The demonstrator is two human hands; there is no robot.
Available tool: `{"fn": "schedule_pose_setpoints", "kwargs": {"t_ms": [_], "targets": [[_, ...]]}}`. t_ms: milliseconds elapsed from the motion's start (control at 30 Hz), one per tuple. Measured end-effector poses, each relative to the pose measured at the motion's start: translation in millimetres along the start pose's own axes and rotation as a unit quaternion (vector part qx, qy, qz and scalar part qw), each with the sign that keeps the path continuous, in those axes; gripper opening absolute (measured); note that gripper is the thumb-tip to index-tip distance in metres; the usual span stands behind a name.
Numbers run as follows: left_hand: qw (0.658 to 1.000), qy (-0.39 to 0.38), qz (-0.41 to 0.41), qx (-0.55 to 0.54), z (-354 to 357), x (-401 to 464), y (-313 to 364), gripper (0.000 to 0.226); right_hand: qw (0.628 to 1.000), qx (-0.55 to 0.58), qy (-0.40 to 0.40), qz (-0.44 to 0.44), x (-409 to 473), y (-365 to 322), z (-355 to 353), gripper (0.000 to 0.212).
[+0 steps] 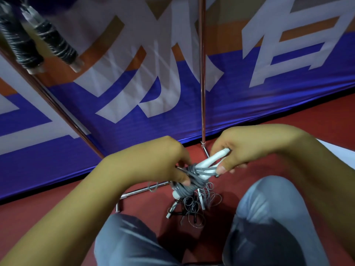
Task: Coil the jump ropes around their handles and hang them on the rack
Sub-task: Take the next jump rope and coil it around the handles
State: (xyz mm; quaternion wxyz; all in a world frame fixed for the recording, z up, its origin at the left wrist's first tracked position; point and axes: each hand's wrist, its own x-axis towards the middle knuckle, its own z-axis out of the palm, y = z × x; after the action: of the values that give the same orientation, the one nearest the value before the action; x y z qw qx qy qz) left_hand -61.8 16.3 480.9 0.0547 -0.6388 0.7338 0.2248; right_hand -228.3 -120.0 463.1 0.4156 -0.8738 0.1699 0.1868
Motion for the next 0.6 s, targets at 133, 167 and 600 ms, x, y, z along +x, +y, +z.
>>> {"fn": "schedule_pose_setpoints", "kwargs": {"t_ms": [133,167,600], "targets": [[0.997,0.029,0.063,0.021,4.8,-1.4,2.4,0.019,0.999,-0.008,-0.029,0.043,7.7,0.8,0.1,0.024],[0.995,0.042,0.087,-0.014,4.5,-1.9,1.0,0.017,0.998,-0.005,-0.035,0.042,8.8,0.2,1.2,0.025],[0.873,0.065,0.143,-0.461,14.2,4.0,-36.0,0.020,0.993,0.031,-0.025,-0.114,-23.1,-25.9,-12.1,0.021]]}}
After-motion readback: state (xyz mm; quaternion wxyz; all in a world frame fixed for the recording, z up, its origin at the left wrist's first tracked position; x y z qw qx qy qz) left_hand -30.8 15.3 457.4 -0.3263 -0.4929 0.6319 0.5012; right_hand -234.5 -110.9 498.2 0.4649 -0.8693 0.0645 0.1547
